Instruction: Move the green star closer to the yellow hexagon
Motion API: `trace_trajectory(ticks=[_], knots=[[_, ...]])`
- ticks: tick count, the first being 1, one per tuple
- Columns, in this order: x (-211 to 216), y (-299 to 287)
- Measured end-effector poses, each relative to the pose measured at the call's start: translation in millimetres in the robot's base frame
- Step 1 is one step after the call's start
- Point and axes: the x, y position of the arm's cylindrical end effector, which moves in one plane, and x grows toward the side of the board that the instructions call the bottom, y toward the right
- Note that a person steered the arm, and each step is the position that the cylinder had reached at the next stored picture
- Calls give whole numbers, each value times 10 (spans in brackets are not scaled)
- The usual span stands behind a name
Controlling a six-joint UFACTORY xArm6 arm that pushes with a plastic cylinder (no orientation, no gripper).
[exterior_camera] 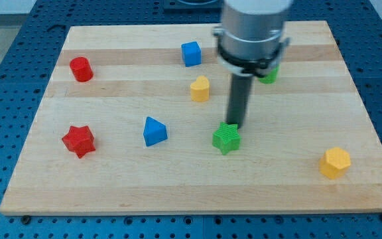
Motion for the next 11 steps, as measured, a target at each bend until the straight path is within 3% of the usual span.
trace_trajectory(ticks=[1, 2, 3, 5, 7, 11], knots=[[75, -722], [254, -1024], [371, -781], [346, 611], [472, 108], [378, 983]])
